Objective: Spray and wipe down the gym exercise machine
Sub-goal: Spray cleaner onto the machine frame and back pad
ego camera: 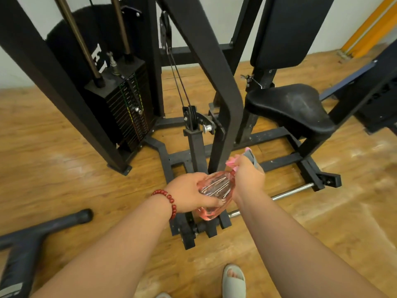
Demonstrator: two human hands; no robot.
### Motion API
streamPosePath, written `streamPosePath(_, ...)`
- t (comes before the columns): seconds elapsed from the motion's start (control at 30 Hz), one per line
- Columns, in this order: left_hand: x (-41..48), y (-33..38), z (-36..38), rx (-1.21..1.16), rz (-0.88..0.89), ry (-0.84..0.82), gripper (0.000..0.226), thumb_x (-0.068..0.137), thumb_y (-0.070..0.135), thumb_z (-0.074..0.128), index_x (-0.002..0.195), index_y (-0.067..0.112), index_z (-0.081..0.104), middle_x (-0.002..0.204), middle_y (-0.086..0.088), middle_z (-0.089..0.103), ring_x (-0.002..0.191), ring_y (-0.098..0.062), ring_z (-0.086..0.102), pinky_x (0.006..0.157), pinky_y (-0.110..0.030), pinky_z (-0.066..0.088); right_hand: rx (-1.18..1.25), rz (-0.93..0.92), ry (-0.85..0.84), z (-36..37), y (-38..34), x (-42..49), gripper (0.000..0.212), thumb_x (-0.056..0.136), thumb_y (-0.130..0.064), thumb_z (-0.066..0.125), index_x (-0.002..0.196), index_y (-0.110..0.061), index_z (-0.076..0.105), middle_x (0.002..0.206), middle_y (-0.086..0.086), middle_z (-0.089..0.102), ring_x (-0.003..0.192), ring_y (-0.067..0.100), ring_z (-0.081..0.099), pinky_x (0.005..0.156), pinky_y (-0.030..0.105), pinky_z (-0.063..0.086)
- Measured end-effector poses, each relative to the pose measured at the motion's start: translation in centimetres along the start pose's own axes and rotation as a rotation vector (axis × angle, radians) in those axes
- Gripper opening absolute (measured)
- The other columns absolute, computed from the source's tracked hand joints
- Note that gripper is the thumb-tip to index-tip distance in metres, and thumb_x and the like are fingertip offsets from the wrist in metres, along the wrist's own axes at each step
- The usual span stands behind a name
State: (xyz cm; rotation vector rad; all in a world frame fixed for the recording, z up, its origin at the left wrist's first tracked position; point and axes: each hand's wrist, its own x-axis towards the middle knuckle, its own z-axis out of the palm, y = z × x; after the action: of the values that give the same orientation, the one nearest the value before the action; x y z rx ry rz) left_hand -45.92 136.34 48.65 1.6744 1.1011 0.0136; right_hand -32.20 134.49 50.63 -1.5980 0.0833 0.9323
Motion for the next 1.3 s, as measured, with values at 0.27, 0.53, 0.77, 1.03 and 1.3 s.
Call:
streamPosePath(0.27,0.6,4.0,0.9,0.056,-0.022,0.117,0.060,0.056,0.062,0.076,0.108,0.037,0.061,0.096,0.018,0.067,0.088,-0.001,0.064,0.082,-0.031,0.056,0.016,-0.022,-0.228,-1.2,-3.9,2.3,0.036,0.086,0.002,0.060,0.114,-0.020,0.065,0.063,-0.006,0.068,0.079,0.016,0.065,0.090,0.039,0.053)
streamPosePath(0.53,-0.3,9.6,2.8,0.074,-0.076,0.298,0.058,0.064,0.061,0.075,0.114,0.038,0.058,0.098,0.020,0.065,0.091,0.002,0.060,0.079,-0.024,0.053,-0.137,-0.007,-0.381,-1.9,-8.8,3.8,0.025,0.082,-0.011,0.069,0.103,-0.025,0.069,0.089,0.003,0.071,0.091,0.022,0.068,0.088,0.046,0.056)
streamPosePath(0.77,-0.3,14.2,5.0,-0.082,-0.153,0.478,0.048,0.061,0.056,0.079,0.103,0.040,0.061,0.091,0.021,0.069,0.083,0.006,0.063,0.079,-0.028,0.056,-0.212,-0.106,-0.614,-2.1,-13.2,4.3,0.032,0.084,-0.001,0.063,0.094,-0.031,0.068,0.063,-0.011,0.069,0.083,0.016,0.065,0.092,0.037,0.053)
streamPosePath(1.03,0.0,17.8,4.2,-0.206,-0.158,0.592,0.052,0.056,0.056,0.081,0.101,0.044,0.060,0.095,0.021,0.068,0.088,0.005,0.063,0.084,-0.030,0.055,-0.329,-0.179,-0.809,-0.6,-17.7,3.7,0.029,0.087,-0.006,0.064,0.090,-0.035,0.068,0.080,-0.004,0.066,0.069,0.007,0.056,0.068,0.024,0.046)
streamPosePath(1.3,-2.2,17.5,0.6,-0.324,-0.154,0.680,0.067,0.056,0.049,0.083,0.117,0.036,0.060,0.104,0.016,0.070,0.095,0.003,0.065,0.088,-0.031,0.056,-0.464,-0.330,-0.920,3.4,-19.1,-0.3,0.025,0.091,-0.012,0.058,0.094,-0.036,0.064,0.089,0.003,0.069,0.073,0.010,0.056,0.075,0.029,0.048)
